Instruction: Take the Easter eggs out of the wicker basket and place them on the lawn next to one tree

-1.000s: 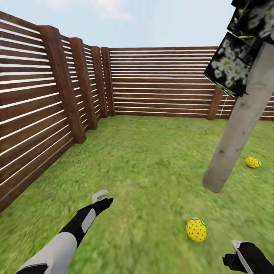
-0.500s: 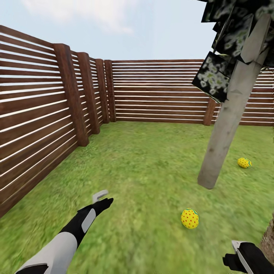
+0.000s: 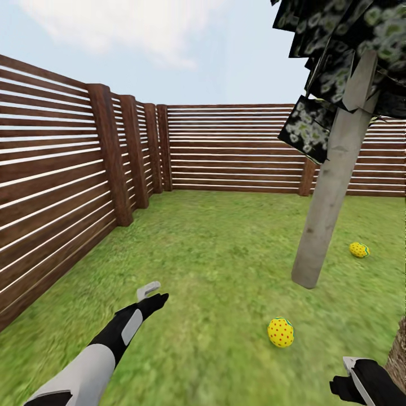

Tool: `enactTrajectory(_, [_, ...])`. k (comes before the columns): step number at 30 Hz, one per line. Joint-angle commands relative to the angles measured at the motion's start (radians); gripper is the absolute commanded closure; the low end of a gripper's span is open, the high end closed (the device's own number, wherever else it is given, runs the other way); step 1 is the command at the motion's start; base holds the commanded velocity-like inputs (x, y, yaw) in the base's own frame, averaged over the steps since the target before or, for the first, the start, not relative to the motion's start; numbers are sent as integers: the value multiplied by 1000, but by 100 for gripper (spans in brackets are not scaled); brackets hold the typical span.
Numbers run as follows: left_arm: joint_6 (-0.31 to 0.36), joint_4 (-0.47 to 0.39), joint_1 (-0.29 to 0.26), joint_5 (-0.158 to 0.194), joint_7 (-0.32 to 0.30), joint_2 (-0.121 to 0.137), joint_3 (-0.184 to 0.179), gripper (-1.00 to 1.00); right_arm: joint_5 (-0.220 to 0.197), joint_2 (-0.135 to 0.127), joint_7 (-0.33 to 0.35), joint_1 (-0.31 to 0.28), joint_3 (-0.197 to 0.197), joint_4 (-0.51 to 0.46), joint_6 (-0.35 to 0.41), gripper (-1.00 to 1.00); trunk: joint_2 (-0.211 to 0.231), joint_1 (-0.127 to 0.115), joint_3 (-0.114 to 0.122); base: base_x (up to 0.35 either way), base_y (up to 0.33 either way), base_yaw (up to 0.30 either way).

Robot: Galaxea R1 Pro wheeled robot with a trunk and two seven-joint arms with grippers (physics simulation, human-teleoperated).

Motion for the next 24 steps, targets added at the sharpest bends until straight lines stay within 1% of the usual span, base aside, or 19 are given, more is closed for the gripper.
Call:
enactTrajectory(1, [8,-2,0,6,-3,-1,7,-100,3,0,6,0,-3,-1,4,-100,0,-1,3,0,0,-142])
enactTrajectory(13, [6,-2,0,7,-3,-3,7,-100,3,-1,6,0,-4,0,7,-100,3,-6,49,-27,0,-251])
enactTrajectory(15, [6,-2,0,7,-3,-4,7,-100,3,-1,5,0,-4,0,8,-100,3,-7,57,-211,-70,-269])
enactTrajectory(21, [6,18,0,6,-4,-8,6,-100,3,-1,5,0,-4,-1,8,-100,5,-10,80,-208,-205,-260])
enactTrajectory(24, [5,24,0,6,-4,-10,5,-100,3,-1,5,0,-4,-1,7,-100,5,-11,92,-197,-252,-89])
